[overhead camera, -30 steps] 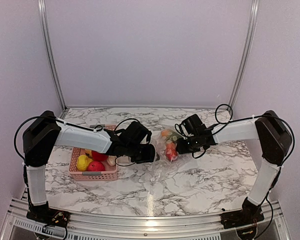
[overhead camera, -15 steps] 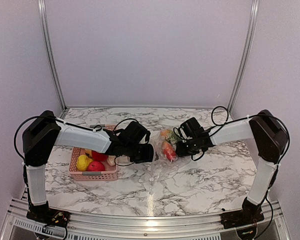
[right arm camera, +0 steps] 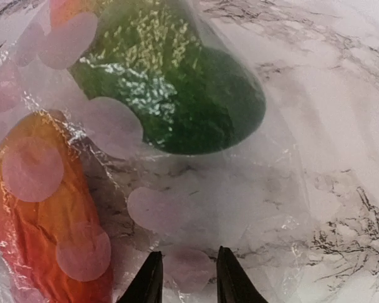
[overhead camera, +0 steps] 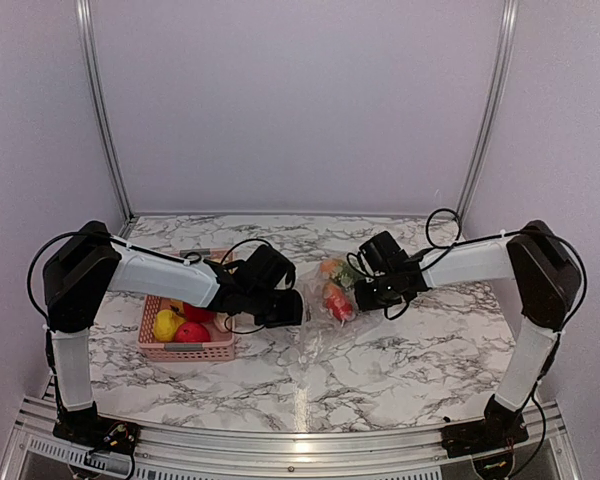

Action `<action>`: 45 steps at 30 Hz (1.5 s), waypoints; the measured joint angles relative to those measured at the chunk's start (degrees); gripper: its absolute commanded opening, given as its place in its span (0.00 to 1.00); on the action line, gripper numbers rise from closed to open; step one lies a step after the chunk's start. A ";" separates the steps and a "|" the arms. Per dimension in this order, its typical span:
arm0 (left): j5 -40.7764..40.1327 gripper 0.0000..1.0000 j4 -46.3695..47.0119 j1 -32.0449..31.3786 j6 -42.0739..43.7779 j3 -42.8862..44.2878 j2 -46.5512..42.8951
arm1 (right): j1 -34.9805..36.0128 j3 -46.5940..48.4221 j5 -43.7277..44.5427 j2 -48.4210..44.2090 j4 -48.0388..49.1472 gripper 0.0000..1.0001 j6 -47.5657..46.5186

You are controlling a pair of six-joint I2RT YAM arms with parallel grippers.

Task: Open the zip-top bag and remove the fake food
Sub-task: Adjust the fake fruit in the zipper food storage bag.

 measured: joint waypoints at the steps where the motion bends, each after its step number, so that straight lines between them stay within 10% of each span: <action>1: -0.13 0.44 0.00 0.00 0.04 -0.07 0.00 | 0.00 0.17 -0.04 -0.70 -0.44 0.25 -0.09; 22: -0.44 0.44 0.04 0.00 0.46 -0.17 0.00 | 0.00 5.75 -11.58 3.23 2.80 0.19 1.29; 45: 0.20 0.52 0.11 -0.15 0.44 -0.11 0.00 | 0.02 2.49 -10.51 4.07 6.14 0.55 1.20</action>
